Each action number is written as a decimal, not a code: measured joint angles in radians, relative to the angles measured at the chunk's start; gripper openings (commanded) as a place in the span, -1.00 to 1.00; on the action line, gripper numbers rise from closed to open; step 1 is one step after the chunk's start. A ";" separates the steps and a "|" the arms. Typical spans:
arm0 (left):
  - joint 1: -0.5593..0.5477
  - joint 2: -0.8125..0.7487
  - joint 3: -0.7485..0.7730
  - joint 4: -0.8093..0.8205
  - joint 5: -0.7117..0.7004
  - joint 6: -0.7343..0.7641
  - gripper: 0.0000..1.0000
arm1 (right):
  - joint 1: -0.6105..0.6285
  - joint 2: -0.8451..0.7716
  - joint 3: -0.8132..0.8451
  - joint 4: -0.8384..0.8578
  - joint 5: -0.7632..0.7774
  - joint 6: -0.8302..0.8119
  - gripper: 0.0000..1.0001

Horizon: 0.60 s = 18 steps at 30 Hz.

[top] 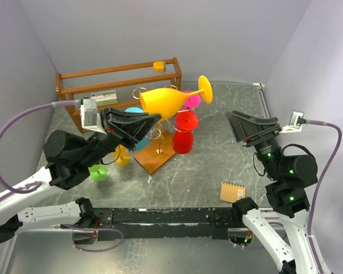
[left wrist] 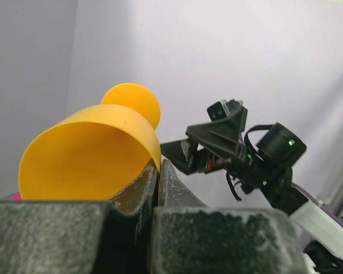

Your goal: Place the wine glass upside down on the wine glass rack

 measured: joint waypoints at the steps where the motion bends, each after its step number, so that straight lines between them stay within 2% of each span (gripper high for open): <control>1: 0.000 0.020 0.000 0.027 -0.011 0.007 -0.86 | 0.000 0.001 -0.017 0.024 -0.015 0.001 0.60; 6: 0.000 0.128 0.000 0.153 -0.034 0.045 -0.86 | 0.000 0.050 -0.053 0.160 -0.090 0.023 0.61; 10: 0.000 0.185 0.000 0.240 -0.032 0.072 -0.86 | 0.000 0.102 -0.092 0.340 -0.130 0.111 0.57; 15: 0.000 0.219 0.001 0.309 -0.019 0.090 -0.86 | 0.000 0.177 -0.150 0.528 -0.109 0.261 0.44; 18: 0.000 0.232 0.006 0.328 -0.011 0.094 -0.86 | 0.000 0.219 -0.151 0.583 -0.082 0.327 0.34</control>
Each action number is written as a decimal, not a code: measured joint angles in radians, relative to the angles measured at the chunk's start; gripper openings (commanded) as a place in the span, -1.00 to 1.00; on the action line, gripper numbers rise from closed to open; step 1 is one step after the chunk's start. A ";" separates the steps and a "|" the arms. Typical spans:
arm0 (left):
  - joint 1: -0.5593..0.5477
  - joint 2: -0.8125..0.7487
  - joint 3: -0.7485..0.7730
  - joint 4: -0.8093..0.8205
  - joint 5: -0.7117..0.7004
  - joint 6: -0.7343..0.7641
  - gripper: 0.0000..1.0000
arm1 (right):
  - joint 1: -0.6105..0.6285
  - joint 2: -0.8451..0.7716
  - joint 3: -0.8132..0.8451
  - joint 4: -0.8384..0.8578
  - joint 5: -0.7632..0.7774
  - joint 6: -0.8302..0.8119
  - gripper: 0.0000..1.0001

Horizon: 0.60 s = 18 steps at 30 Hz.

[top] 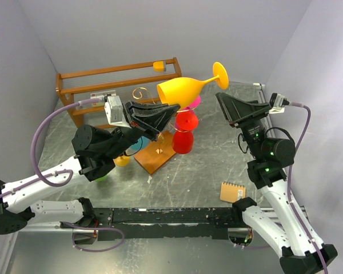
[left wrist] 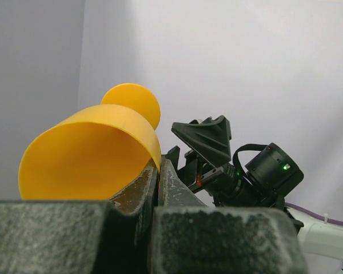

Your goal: Place the wine glass upside down on the wine glass rack

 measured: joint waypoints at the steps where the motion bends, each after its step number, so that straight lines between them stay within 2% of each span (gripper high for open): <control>1: 0.000 0.003 0.000 0.005 0.002 0.000 -0.86 | 0.000 0.011 0.000 0.013 0.006 0.018 0.33; 5: 0.000 0.007 0.000 0.022 0.005 0.007 -0.86 | 0.000 0.052 0.013 0.064 0.014 0.072 0.32; 13: 0.000 0.018 0.011 0.047 0.030 0.040 -0.86 | 0.000 0.108 0.033 0.169 0.010 0.144 0.03; 18: 0.000 0.028 0.011 0.077 0.062 0.063 -0.86 | 0.000 0.171 0.055 0.229 -0.019 0.190 0.02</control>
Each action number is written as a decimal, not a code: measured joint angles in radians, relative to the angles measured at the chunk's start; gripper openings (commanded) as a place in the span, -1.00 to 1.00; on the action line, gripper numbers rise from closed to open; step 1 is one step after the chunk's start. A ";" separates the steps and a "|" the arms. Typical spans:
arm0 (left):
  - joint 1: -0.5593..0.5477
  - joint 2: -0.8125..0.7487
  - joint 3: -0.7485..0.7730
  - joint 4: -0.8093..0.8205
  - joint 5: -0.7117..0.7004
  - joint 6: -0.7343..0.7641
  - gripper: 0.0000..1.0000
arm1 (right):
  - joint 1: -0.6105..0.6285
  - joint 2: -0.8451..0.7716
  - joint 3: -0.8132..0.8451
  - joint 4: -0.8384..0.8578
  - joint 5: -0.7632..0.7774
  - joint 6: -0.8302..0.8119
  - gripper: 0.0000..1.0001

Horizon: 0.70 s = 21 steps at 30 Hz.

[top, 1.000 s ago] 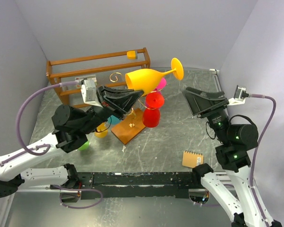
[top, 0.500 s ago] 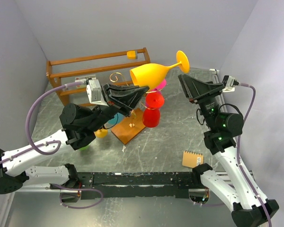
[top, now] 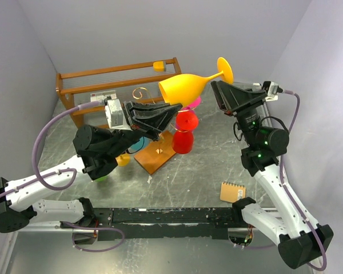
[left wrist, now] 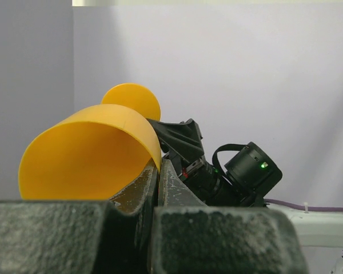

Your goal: Place the wine glass upside down on the wine glass rack

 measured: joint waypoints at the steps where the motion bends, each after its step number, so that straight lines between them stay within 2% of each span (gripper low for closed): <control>1: 0.000 0.004 0.000 0.006 0.006 0.004 -0.86 | 0.000 0.011 0.004 0.006 -0.006 0.008 0.02; 7: 0.000 0.029 0.000 0.020 0.034 0.024 -0.86 | 0.001 0.048 0.013 0.052 -0.019 0.044 0.00; 16: 0.000 0.035 0.000 0.018 0.055 0.046 -0.86 | 0.002 0.105 0.026 0.136 -0.043 0.096 -0.29; 21: 0.000 0.035 0.000 0.013 0.076 0.053 -0.86 | 0.005 0.111 0.026 0.163 -0.051 0.105 -0.31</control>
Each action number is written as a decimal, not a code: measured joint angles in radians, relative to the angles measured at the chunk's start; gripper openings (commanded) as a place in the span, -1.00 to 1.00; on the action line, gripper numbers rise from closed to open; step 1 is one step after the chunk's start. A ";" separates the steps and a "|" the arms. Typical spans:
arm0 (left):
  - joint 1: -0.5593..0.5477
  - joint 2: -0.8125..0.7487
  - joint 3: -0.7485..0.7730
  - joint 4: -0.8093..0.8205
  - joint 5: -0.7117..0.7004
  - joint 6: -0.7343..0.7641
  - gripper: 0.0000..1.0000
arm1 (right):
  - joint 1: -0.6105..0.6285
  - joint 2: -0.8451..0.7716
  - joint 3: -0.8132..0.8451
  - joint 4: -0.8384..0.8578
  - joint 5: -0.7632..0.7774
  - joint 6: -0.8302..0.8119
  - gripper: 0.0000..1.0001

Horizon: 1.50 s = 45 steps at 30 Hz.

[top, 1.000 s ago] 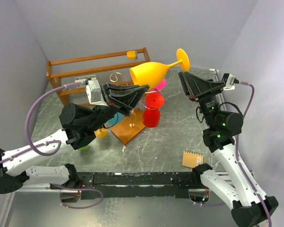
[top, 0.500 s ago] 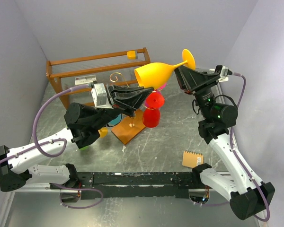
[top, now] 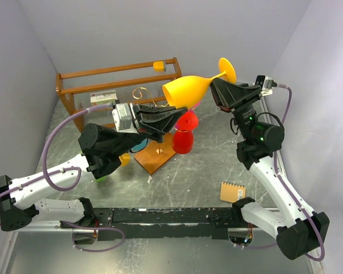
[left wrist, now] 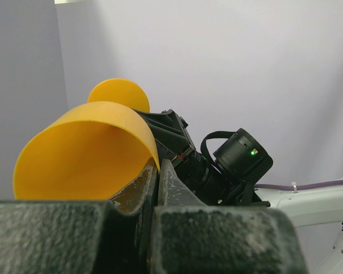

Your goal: Place the wine glass upside down on the wine glass rack

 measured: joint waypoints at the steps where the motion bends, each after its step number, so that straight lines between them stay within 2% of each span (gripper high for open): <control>1: 0.000 0.000 0.000 0.000 0.006 0.000 -0.86 | 0.000 0.000 0.000 0.003 -0.001 0.001 -0.31; 15: 0.005 0.019 0.011 -0.037 0.058 0.024 -0.86 | 0.001 0.011 0.005 0.036 -0.011 0.005 -0.39; 17: 0.005 0.021 0.011 -0.045 0.061 0.027 -0.86 | 0.001 0.012 0.005 0.038 -0.011 0.005 -0.48; 21: 0.005 0.021 0.011 -0.056 0.066 0.034 -0.86 | 0.001 0.018 0.005 0.041 -0.010 0.001 -0.78; 23: 0.005 0.019 0.011 -0.064 0.066 0.036 -0.85 | 0.001 0.021 0.005 0.042 -0.006 -0.002 -1.00; 27: 0.004 0.009 0.011 -0.085 0.069 0.036 -0.54 | 0.001 0.021 0.003 0.050 -0.004 -0.031 -1.00; 32: 0.002 -0.020 -0.006 -0.144 0.089 0.014 0.04 | 0.001 0.001 0.003 0.057 -0.014 -0.103 -1.00; 35: 0.000 -0.050 -0.021 -0.187 0.087 -0.001 0.26 | 0.001 -0.027 0.003 0.055 -0.034 -0.161 -1.00; 39: 0.000 -0.114 -0.031 -0.257 0.077 -0.005 0.46 | 0.001 -0.085 0.003 -0.002 -0.087 -0.267 -1.00; 45: 0.000 -0.229 -0.030 -0.397 0.079 0.004 0.67 | 0.000 -0.194 0.006 -0.193 -0.157 -0.457 -1.00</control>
